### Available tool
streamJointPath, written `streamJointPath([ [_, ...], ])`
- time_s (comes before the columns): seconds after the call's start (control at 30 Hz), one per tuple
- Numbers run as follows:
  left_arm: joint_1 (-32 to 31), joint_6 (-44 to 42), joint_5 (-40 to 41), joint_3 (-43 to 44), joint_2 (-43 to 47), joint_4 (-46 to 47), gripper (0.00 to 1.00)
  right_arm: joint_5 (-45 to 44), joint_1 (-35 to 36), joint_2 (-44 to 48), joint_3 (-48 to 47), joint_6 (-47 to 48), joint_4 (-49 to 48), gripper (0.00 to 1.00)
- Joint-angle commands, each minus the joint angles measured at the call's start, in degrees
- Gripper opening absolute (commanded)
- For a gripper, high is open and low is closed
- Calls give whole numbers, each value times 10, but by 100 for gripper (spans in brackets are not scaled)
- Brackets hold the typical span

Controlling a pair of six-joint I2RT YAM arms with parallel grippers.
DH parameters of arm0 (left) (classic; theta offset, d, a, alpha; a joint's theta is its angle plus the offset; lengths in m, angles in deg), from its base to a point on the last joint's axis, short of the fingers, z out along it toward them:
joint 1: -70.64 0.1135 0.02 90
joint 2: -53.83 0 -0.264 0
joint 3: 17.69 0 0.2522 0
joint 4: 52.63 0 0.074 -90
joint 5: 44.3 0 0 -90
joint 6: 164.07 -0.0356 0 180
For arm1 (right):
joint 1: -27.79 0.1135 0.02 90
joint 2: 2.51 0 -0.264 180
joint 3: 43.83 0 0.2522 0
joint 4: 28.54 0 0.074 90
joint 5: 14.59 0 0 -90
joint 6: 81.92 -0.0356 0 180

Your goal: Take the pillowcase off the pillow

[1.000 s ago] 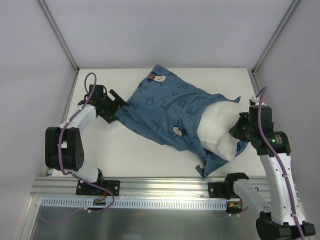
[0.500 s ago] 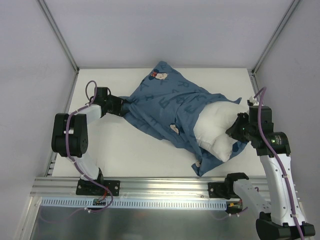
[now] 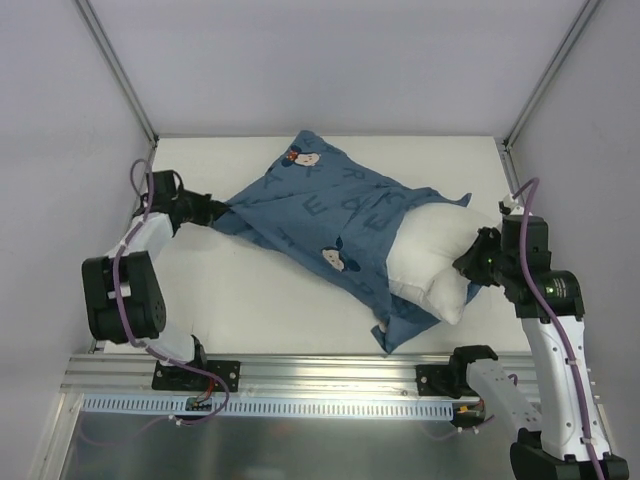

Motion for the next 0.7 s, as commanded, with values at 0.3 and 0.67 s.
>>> streamJointPath([
  [0.3,257,-155,28,-41,234,-174,0,-143,-92,54,-38,-36,-8,1],
  [0.67,249,-245,-13,-74,308,-213,75,-103,-92,104,80,-29,32,34],
])
